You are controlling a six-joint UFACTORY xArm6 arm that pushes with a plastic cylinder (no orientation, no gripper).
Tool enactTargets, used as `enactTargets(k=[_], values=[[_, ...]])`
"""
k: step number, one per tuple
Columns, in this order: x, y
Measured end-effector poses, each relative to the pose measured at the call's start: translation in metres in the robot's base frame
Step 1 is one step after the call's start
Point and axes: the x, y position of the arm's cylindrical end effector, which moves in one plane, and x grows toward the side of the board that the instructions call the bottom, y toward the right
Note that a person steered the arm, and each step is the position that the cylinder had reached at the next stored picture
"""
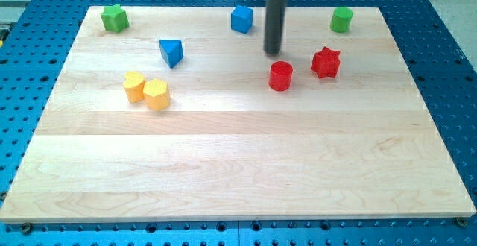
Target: Move the red circle to the center left side of the board
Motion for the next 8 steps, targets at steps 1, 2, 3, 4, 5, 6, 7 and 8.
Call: enactTargets(k=[1, 2, 3, 4, 5, 6, 7, 8], values=[[0.049, 0.017], [0.064, 0.028], [0.076, -0.013], [0.1, -0.041], [0.123, -0.036], [0.088, -0.067], [0.085, -0.125], [0.084, -0.161]])
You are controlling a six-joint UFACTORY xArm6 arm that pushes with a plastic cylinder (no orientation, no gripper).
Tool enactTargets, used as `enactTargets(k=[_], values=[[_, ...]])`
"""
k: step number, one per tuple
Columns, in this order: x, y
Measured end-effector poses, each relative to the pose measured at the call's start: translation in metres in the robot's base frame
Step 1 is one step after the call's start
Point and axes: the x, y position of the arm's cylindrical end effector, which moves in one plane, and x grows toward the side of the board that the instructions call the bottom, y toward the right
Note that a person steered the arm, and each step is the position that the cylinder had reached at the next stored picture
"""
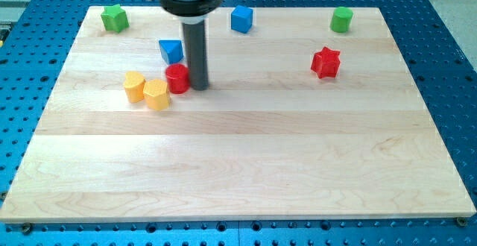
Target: Move the red circle to the center left side of the board
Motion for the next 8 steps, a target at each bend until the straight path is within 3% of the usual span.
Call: enactTargets(k=[3, 5, 8], values=[[-0.01, -0.122], [-0.027, -0.142], [-0.004, -0.151]])
